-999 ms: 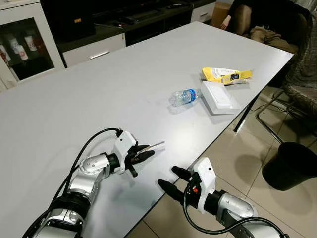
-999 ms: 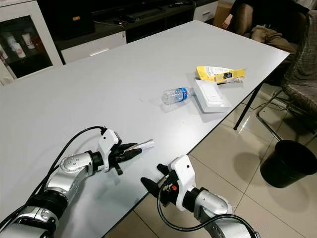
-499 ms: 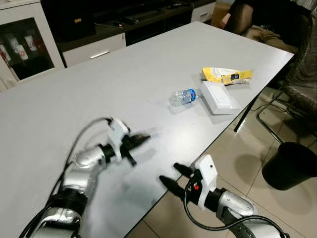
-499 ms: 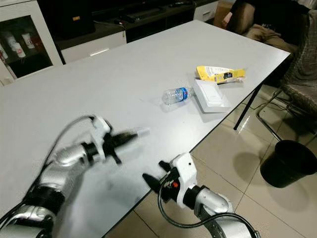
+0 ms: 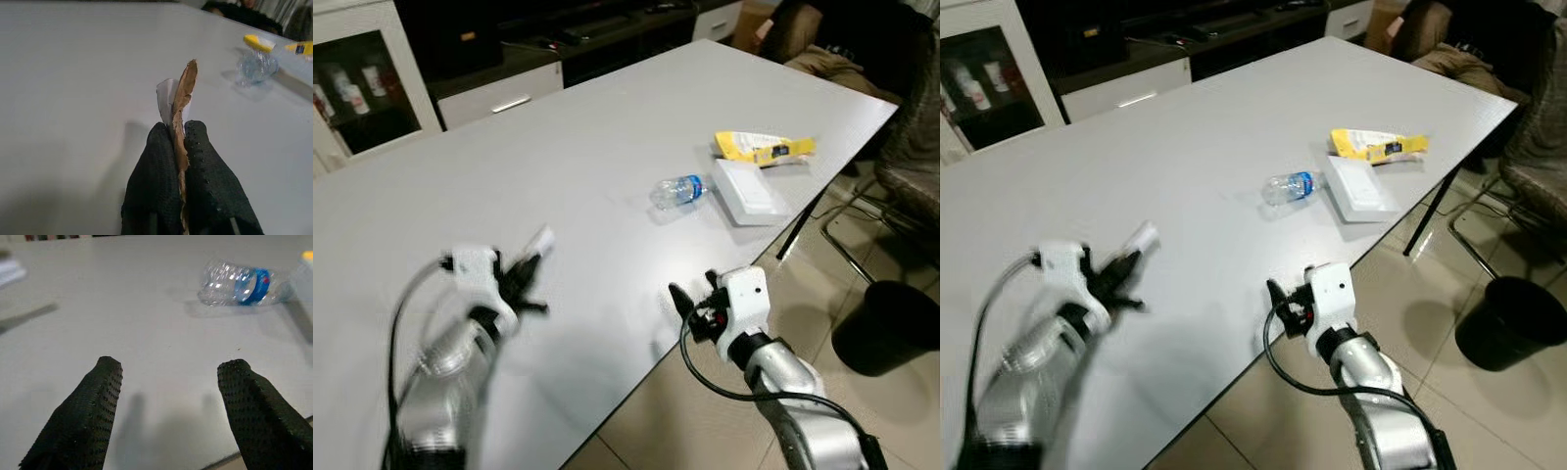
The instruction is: Picking trash to rubbish bin
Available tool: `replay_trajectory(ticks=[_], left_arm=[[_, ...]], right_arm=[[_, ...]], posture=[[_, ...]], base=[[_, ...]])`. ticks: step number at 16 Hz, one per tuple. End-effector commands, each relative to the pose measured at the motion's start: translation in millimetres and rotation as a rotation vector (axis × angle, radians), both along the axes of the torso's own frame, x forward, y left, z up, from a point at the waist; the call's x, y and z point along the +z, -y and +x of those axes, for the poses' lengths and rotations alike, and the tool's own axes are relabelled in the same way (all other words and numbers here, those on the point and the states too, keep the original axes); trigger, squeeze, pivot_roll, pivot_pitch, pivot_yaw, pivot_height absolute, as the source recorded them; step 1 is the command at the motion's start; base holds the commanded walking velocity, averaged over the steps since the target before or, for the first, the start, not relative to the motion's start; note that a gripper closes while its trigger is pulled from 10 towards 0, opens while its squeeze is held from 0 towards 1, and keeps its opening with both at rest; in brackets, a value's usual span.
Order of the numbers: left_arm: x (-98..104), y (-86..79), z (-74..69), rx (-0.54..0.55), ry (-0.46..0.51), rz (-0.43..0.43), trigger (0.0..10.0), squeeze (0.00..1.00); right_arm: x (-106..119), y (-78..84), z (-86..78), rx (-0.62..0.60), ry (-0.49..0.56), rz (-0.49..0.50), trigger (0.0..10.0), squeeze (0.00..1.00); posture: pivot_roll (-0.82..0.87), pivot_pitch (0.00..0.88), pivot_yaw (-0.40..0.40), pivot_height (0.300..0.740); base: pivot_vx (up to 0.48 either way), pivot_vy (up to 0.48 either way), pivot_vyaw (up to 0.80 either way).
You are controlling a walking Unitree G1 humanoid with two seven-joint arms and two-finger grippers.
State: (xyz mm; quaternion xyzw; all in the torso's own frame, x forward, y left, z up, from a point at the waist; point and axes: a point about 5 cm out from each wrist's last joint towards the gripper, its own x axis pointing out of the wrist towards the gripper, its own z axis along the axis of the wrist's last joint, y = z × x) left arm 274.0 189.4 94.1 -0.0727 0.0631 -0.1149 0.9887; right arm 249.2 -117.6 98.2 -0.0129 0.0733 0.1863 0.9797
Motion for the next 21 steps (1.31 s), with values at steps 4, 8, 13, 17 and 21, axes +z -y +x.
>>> replay_trajectory(ticks=[4, 8, 13, 17, 21], left_arm=[[18, 5.1, -14.3, 0.057, 0.072, 0.127, 10.0, 0.0], [23, 17.0, -15.7, 0.065, 0.069, 0.196, 10.0, 0.0], [30, 23.6, -10.9, 0.04, 0.08, 0.232, 10.0, 0.0], [31, 26.1, -8.2, 0.025, 0.078, 0.248, 10.0, 0.0], [28, 28.6, -8.9, 0.004, 0.045, 0.247, 10.0, 0.0]], right_arm=[[-2, 0.4, 3.7, -0.05, 0.03, -0.052, 10.0, 0.0], [1, -1.6, 8.8, -0.059, 0.065, -0.063, 10.0, 0.0], [0, -6.7, 10.7, -0.072, 0.076, -0.031, 10.0, 0.0], [-6, -3.8, 5.5, -0.087, 0.059, -0.013, 10.0, 0.0], [-9, -2.3, 2.7, -0.091, 0.053, -0.02, 10.0, 0.0]], posture=[[0.01, 0.0, -0.038, 0.74], [0.01, 0.0, -0.035, 0.74], [0.01, 0.0, -0.011, 0.74], [0.01, 0.0, -0.007, 0.74], [0.01, 0.0, -0.004, 0.74]], base=[[0.0, 0.0, 0.0], [0.0, 0.0, 0.8], [0.0, -0.428, 0.64], [0.0, -0.48, 0.0], [0.0, -0.36, 0.0]])
